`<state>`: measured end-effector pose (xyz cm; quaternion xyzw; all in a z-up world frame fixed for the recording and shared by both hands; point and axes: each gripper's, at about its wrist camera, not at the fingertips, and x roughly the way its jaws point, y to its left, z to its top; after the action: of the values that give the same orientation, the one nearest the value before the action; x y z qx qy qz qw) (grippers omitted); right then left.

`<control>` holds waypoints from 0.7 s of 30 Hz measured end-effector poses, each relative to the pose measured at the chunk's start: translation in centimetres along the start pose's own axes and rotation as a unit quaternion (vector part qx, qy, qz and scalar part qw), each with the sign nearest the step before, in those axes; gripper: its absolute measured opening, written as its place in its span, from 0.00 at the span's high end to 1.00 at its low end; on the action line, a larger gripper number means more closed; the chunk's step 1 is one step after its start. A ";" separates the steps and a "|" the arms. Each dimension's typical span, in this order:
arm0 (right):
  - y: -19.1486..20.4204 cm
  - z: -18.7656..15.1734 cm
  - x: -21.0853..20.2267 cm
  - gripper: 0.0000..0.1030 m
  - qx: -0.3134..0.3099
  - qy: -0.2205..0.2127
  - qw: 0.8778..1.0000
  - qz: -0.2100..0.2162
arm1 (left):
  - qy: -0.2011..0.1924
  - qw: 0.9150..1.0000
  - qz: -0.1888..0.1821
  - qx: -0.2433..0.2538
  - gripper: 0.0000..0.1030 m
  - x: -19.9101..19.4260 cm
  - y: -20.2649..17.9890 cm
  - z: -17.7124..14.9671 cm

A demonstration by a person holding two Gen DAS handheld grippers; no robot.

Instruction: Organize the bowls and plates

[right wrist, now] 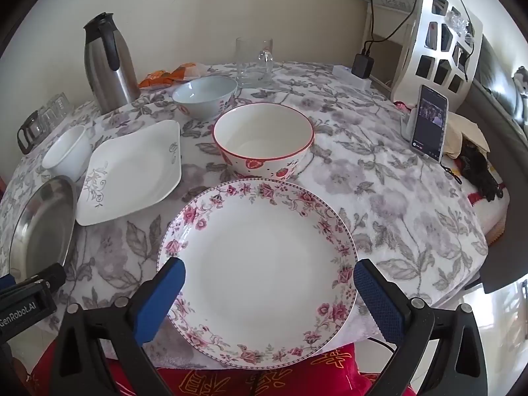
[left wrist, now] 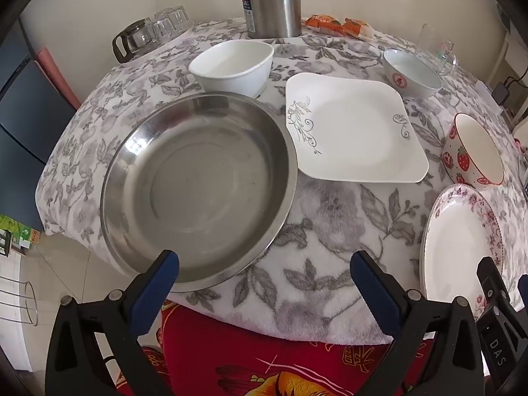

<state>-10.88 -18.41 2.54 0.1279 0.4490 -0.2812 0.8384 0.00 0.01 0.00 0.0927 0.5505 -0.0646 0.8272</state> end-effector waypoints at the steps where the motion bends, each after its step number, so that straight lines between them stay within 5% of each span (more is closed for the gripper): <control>1: 0.0 0.0 0.0 0.00 0.000 0.002 1.000 0.000 | 0.002 1.000 0.000 0.000 0.00 0.0 0.0 0.0; 21: 0.2 0.0 0.4 0.00 -0.001 0.007 1.000 0.003 | -0.006 1.000 0.013 0.008 0.00 0.0 -0.1 0.1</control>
<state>-10.56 -18.40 2.17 0.1300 0.4553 -0.2773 0.8360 0.08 -0.14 0.06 0.1062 0.5434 -0.0585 0.8307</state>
